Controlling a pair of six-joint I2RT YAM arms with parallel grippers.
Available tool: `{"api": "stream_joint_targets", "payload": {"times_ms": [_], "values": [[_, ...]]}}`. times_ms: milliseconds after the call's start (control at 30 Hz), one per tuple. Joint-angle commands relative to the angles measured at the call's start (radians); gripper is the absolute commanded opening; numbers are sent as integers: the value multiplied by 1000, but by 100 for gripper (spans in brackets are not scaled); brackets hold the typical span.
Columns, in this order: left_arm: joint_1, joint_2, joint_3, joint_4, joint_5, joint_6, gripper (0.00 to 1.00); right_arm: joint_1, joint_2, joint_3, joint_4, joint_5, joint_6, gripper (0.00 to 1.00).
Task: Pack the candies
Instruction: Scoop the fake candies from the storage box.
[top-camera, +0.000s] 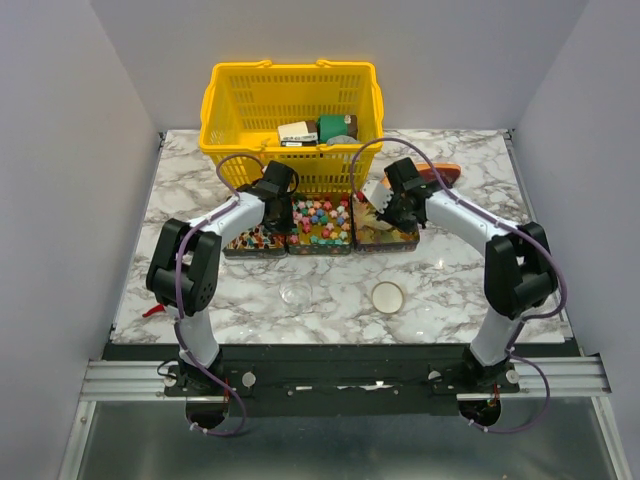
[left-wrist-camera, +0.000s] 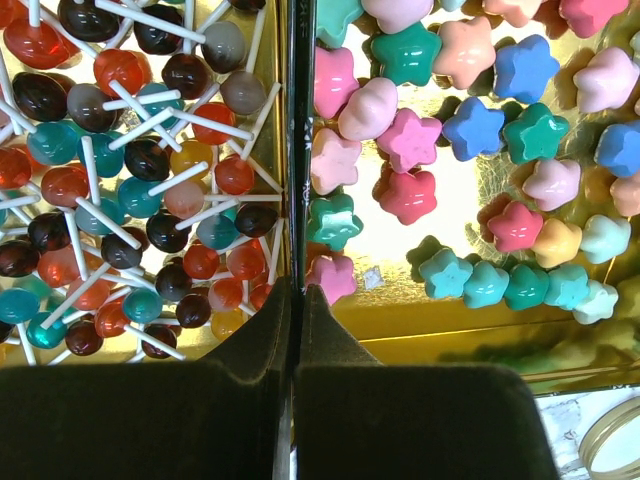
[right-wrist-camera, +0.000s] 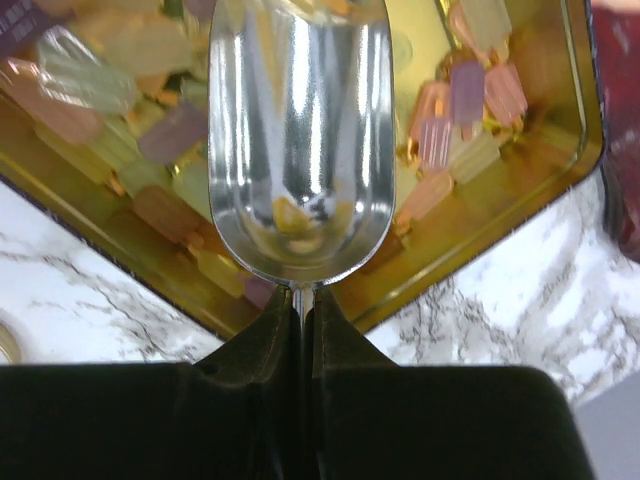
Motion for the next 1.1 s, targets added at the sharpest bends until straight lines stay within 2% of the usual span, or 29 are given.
{"api": "stream_joint_targets", "payload": {"times_ms": [0, 267, 533, 900, 1067], "values": [[-21, 31, 13, -14, 55, -38, 0, 2, 117, 75, -164, -138, 72, 1], [-31, 42, 19, -9, 64, -21, 0, 2, 180, 90, -125, -170, 268, 1], [-41, 50, 12, 2, 72, -15, 0, 4, 182, 40, 30, -151, 421, 1], [-43, 45, 15, 6, 73, -10, 0, 16, 143, -65, 257, 27, 489, 1], [-43, 38, 18, 6, 75, -9, 0, 19, 84, -118, 323, 40, 478, 1]]}}
